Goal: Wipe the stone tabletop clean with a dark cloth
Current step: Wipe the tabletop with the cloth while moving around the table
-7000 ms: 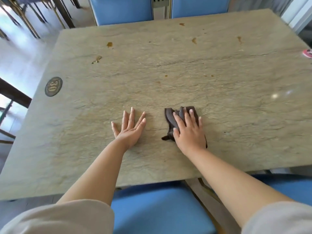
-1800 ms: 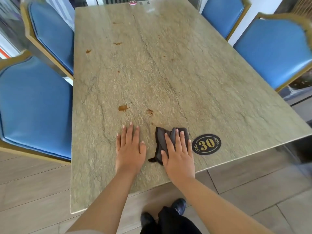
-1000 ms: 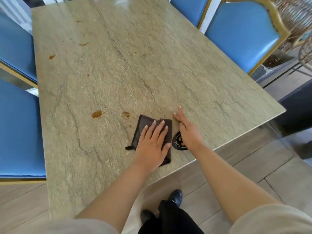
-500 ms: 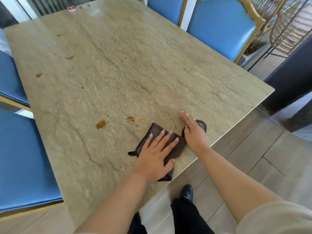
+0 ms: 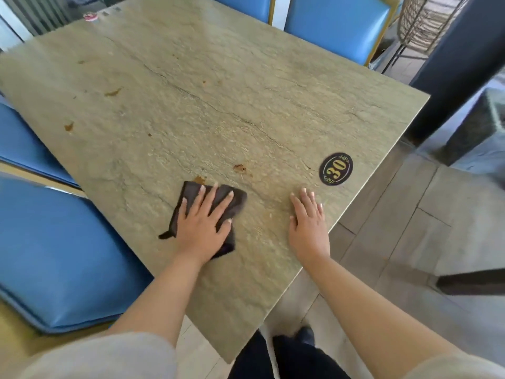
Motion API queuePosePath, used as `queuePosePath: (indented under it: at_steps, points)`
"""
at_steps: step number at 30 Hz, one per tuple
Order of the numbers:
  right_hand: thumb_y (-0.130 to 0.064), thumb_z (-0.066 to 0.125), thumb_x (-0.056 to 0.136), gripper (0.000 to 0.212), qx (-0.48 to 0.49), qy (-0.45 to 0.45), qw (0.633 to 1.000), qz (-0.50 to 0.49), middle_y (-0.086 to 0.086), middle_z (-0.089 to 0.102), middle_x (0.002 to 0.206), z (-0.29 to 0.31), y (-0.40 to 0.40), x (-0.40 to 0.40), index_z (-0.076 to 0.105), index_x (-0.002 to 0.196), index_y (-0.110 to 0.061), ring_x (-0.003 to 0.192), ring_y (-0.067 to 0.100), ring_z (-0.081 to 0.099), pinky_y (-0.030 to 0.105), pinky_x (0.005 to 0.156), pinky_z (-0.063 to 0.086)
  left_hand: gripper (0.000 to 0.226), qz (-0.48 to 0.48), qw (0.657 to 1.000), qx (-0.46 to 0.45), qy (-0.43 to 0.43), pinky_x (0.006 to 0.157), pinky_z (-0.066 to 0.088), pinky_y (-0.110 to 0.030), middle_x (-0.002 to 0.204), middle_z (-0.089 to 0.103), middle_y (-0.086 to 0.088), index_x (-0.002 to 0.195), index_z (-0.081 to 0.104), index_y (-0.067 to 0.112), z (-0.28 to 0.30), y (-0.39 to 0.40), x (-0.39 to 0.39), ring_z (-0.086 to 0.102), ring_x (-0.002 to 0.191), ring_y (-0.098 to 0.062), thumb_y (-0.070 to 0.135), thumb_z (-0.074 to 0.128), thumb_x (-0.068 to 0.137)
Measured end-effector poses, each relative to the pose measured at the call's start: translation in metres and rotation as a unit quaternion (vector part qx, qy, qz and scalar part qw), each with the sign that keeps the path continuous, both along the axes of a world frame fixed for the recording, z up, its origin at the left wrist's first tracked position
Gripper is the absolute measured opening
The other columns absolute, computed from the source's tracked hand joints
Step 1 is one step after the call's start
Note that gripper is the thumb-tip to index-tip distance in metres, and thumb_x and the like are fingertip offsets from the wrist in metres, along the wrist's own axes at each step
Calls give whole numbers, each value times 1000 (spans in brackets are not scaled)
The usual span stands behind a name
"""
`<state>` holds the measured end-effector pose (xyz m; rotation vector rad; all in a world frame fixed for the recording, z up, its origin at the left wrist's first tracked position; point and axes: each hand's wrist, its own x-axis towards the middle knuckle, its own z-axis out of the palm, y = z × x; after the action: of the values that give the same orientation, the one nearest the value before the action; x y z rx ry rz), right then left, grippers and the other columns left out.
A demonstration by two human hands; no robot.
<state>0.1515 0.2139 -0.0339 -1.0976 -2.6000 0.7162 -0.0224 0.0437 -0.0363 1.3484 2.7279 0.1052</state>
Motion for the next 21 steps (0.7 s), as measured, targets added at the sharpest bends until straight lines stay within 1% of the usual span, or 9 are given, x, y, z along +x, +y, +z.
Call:
queuePosePath:
  at_steps: [2,5,7,9,11,13,16,18,21]
  points:
    - [-12,40,97,52,3,-8,1000,1,5,13,160,1,-4,1,31,148,-16,148,18,-1,29,119,-8,62,-33,999,22,1,118,14,-52,162,18,6,151,19,45,1,-5,37,13,150,-19,51,28,90]
    - [-11,40,97,54,-6,-17,1000,-2,5,10,160,5,-8,1,28,149,-16,148,19,-3,30,118,-9,62,-168,984,52,-15,117,17,-52,162,16,8,151,22,44,1,-40,86,12,150,-16,46,42,91]
    - [-12,39,97,55,-15,-24,1000,-6,5,7,161,7,-13,0,25,150,-16,148,19,-7,29,117,-12,63,-265,963,45,-17,119,15,-50,162,13,10,151,23,43,3,-64,93,8,150,-15,46,47,92]
    - [-13,38,97,56,-22,-23,999,-12,5,4,161,7,-21,-1,24,150,-18,148,19,-9,30,116,-12,63,-315,948,32,-13,119,12,-49,162,13,12,150,24,44,5,-74,74,8,150,-14,47,48,91]
    - [-14,37,97,55,-18,-25,1000,-3,6,3,161,6,-33,3,23,150,-18,148,20,-9,30,116,-12,63,-255,967,21,-8,118,14,-53,162,13,12,149,23,48,1,-68,48,7,151,-15,50,45,90]
    - [-17,35,99,53,-4,-22,1000,17,6,3,161,5,-42,11,23,151,-18,148,20,-9,30,116,-13,62,-116,993,8,5,116,16,-59,163,12,10,149,17,51,-1,-52,30,5,151,-18,54,36,90]
    - [-22,31,101,51,6,-29,999,46,5,3,161,4,-44,21,21,152,-19,148,18,-9,30,117,-11,60,46,999,3,2,118,10,-58,163,12,5,151,17,47,-1,-25,39,7,150,-22,54,30,92]
    - [-24,30,102,52,0,-42,997,63,5,1,161,4,-42,24,19,152,-19,147,18,-9,31,118,-10,61,45,999,15,1,117,10,-55,162,18,2,151,17,44,2,-21,70,9,150,-23,52,32,92]
    - [-24,30,102,53,4,-56,996,74,7,-1,161,5,-39,24,16,152,-19,147,20,-10,30,116,-12,63,-123,991,44,3,117,17,-55,162,19,5,151,21,43,1,-47,122,12,150,-19,48,40,91]
